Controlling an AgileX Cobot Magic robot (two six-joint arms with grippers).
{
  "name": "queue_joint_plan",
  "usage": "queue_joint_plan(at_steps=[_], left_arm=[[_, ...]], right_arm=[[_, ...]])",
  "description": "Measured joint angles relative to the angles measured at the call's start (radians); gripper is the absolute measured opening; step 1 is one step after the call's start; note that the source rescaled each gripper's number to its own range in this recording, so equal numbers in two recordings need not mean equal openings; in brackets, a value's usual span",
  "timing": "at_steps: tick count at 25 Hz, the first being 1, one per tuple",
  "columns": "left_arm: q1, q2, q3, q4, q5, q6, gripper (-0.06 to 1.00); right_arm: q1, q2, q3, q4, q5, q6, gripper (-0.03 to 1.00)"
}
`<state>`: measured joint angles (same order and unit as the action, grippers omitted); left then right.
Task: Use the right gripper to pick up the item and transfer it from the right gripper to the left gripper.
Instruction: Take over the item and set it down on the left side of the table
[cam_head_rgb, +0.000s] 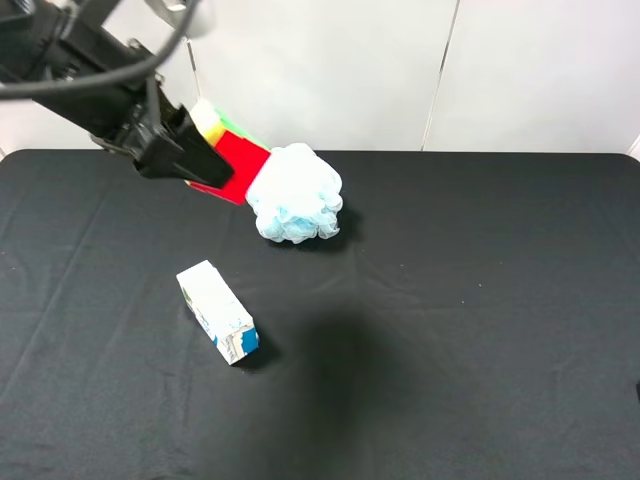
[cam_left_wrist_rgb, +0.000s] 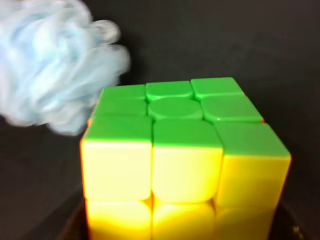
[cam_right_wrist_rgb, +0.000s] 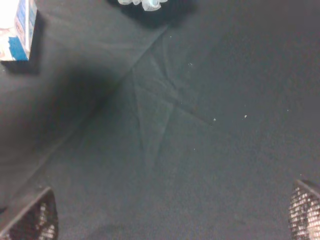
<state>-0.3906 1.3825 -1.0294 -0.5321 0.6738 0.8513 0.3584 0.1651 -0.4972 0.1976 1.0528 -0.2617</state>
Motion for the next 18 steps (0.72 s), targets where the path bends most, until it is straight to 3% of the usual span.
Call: queue_joint_plan(at_steps=[11,18], left_arm=[[0.284,0.0,0.004,-0.001,-0.022,-0.046,0.0],[0.378,-0.001,0.116,0.023,-0.128,-0.1,0.0]], right_arm=[[0.0,0.0,0.0,-0.003,0.0,0.007,0.99],[0.0,0.0,0.0,-0.004,-0.001,0.009,0.99]])
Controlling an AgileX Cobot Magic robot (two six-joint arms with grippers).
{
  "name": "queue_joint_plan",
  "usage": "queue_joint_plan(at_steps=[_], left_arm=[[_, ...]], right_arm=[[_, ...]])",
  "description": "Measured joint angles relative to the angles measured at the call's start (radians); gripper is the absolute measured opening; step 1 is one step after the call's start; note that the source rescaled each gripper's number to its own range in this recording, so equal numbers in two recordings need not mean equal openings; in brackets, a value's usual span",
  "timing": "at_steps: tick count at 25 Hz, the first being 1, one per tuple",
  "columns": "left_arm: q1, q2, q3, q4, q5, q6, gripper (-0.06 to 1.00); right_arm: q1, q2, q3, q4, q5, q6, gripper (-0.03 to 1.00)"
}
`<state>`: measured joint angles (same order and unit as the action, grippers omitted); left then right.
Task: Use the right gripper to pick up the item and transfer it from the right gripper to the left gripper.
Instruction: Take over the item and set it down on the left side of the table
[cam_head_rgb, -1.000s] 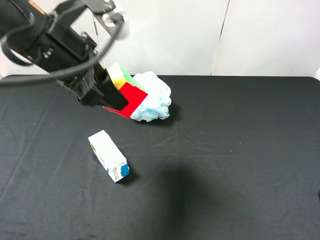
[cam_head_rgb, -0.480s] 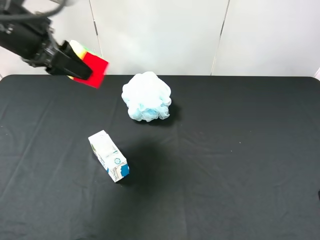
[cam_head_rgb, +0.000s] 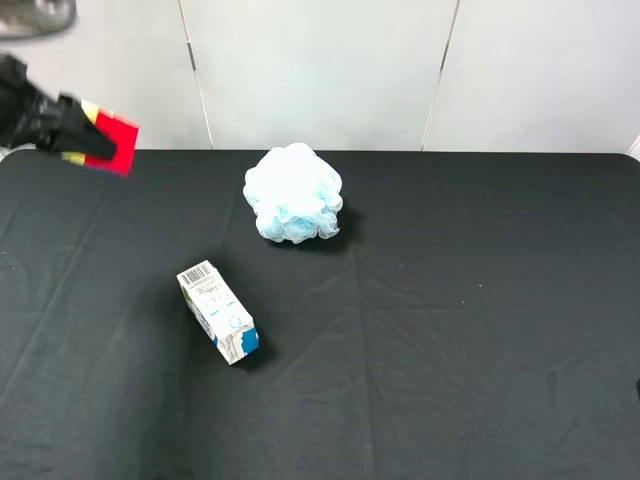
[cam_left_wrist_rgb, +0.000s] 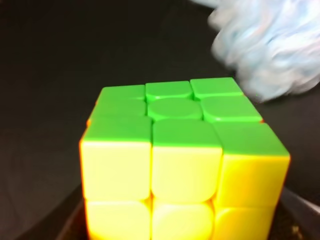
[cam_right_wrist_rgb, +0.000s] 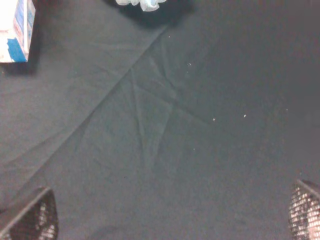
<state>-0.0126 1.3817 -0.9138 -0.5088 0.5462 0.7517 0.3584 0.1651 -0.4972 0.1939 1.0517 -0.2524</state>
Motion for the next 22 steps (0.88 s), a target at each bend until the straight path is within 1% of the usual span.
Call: queue_joint_plan(at_steps=[4,8,12,15,19,22], left_arm=[[0.002,0.003,0.085,0.044,-0.03,-0.025,0.0],[0.002,0.056,0.1,0.065,-0.052,-0.125,0.0],[0.002,0.163,0.092,0.099,-0.051,-0.219,0.0],[0.002,0.247,0.049,0.105,-0.029,-0.247,0.0],[0.002,0.352,-0.059,0.106,0.021,-0.261,0.0],[0.002,0.412,-0.133,0.117,0.027,-0.263,0.0]], right_arm=[[0.0,0.0,0.0,0.0,0.0,0.0,0.99],[0.0,0.0,0.0,0.0,0.0,0.0,0.99],[0.0,0.0,0.0,0.0,-0.001,0.0,0.99],[0.0,0.0,0.0,0.0,-0.001,0.0,0.99],[0.0,0.0,0.0,0.0,-0.001,0.0,0.99],[0.0,0.0,0.0,0.0,-0.001,0.0,0.99]])
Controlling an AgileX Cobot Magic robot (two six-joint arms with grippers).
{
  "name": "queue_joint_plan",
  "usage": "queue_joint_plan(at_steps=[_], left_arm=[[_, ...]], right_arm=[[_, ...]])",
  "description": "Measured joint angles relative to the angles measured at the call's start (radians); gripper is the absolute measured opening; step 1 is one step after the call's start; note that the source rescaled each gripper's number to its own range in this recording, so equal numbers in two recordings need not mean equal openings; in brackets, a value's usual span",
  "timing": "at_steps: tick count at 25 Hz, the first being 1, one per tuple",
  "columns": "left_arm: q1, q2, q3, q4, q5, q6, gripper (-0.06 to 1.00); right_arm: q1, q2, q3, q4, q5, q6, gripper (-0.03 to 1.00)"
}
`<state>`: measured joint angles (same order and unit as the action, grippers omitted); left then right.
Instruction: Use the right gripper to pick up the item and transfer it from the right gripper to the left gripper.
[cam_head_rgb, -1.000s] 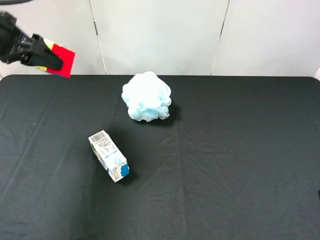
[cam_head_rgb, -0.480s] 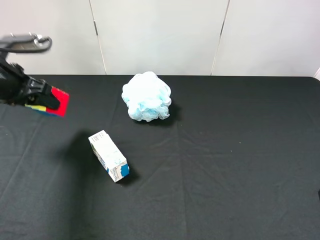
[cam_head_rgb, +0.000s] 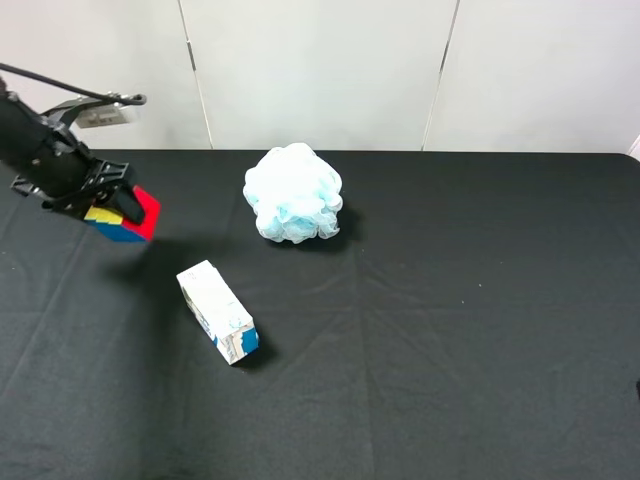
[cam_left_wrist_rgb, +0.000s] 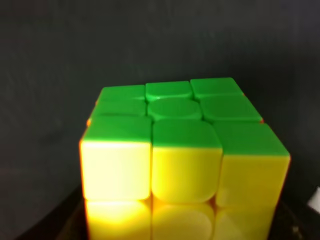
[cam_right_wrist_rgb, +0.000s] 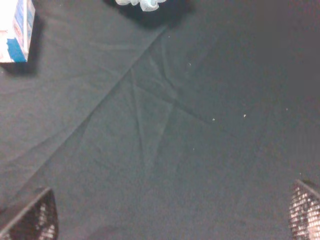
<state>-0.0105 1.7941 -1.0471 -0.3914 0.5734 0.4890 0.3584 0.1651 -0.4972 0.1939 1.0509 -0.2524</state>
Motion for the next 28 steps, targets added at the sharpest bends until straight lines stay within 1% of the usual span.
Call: queue_joint_plan(at_steps=[4,10,11,12,13,14,16,17,18,20,22,24,26,28], left_arm=[[0.0,0.072,-0.059,0.048,0.0,-0.001,0.0],[0.0,0.097,-0.06,0.085,0.0,-0.001,0.01],[0.0,0.097,-0.062,0.088,0.0,-0.001,0.12],[0.0,0.097,-0.066,0.088,-0.001,-0.001,0.36],[0.0,0.097,-0.067,0.088,-0.001,-0.001,0.56],[0.0,0.097,-0.071,0.088,0.003,-0.001,0.73],[0.0,0.097,-0.084,0.088,0.025,-0.001,0.89],[0.0,0.097,-0.099,0.088,0.056,-0.001,0.93],[0.0,0.097,-0.117,0.088,0.083,-0.002,0.95],[0.0,0.097,-0.172,0.088,0.154,-0.026,0.98],[0.0,0.097,-0.245,0.099,0.246,-0.082,0.99],[0.0,0.097,-0.318,0.135,0.336,-0.155,0.99],[0.0,0.093,-0.395,0.193,0.435,-0.237,1.0],[0.0,0.079,-0.449,0.245,0.505,-0.294,1.0]], right_arm=[[0.0,0.0,0.0,0.0,0.0,0.0,0.99],[0.0,0.0,0.0,0.0,0.0,0.0,0.99],[0.0,0.0,0.0,0.0,0.0,0.0,0.99],[0.0,0.0,0.0,0.0,0.0,0.0,0.99],[0.0,0.0,0.0,0.0,0.0,0.0,0.99],[0.0,0.0,0.0,0.0,0.0,0.0,0.99],[0.0,0.0,0.0,0.0,0.0,0.0,0.99],[0.0,0.0,0.0,0.0,0.0,0.0,0.99],[0.0,0.0,0.0,0.0,0.0,0.0,0.99],[0.0,0.0,0.0,0.0,0.0,0.0,0.99],[0.0,0.0,0.0,0.0,0.0,0.0,0.99],[0.0,0.0,0.0,0.0,0.0,0.0,0.99],[0.0,0.0,0.0,0.0,0.0,0.0,0.99],[0.0,0.0,0.0,0.0,0.0,0.0,0.99]])
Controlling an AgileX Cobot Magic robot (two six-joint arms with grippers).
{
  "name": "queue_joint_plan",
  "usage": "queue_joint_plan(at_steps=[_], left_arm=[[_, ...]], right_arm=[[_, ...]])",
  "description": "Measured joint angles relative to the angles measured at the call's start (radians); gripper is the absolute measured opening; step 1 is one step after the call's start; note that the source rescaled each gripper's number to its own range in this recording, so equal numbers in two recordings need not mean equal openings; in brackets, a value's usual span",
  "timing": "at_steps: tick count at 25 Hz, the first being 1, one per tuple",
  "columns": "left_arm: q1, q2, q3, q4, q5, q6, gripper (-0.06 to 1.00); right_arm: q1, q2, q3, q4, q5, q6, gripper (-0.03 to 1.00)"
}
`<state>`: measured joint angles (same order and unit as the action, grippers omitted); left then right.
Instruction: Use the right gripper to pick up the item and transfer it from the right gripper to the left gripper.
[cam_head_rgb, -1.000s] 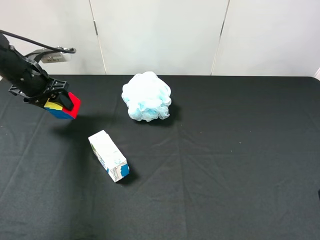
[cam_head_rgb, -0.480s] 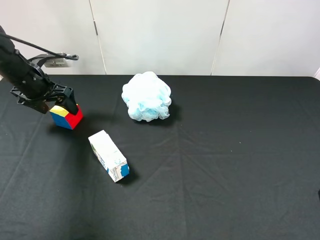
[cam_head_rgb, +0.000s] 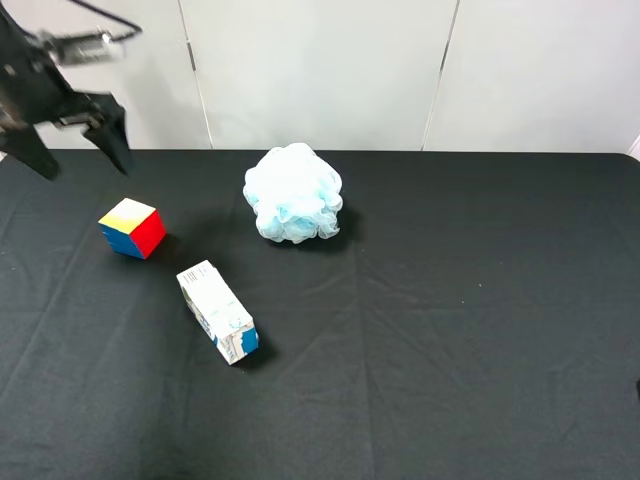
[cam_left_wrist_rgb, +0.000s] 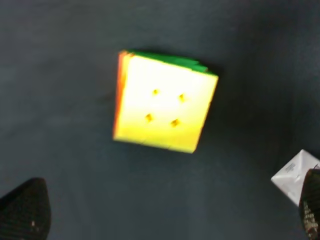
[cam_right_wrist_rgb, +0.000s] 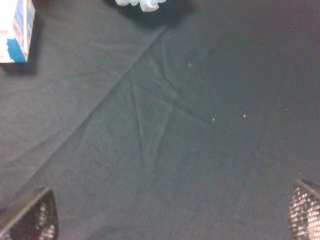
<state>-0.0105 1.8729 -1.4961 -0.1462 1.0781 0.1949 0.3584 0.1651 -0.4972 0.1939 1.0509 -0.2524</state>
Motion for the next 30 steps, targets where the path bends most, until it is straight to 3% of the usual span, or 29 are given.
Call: queue_joint_plan(at_steps=[3,12,17,24,30], left_arm=[[0.0,-0.086,-0.04,0.059,0.046,-0.041,1.0],[0.0,-0.371,-0.005,0.099,0.049,-0.044,1.0],[0.0,-0.568,0.159,0.105,-0.034,-0.044,1.0],[0.0,-0.889,0.523,0.105,-0.17,-0.044,1.0],[0.0,-1.261,0.737,0.105,-0.167,-0.044,1.0]], right_arm=[[0.0,0.0,0.0,0.0,0.0,0.0,0.99],[0.0,0.0,0.0,0.0,0.0,0.0,0.99],[0.0,0.0,0.0,0.0,0.0,0.0,0.99],[0.0,0.0,0.0,0.0,0.0,0.0,0.99],[0.0,0.0,0.0,-0.036,-0.002,0.051,0.99]])
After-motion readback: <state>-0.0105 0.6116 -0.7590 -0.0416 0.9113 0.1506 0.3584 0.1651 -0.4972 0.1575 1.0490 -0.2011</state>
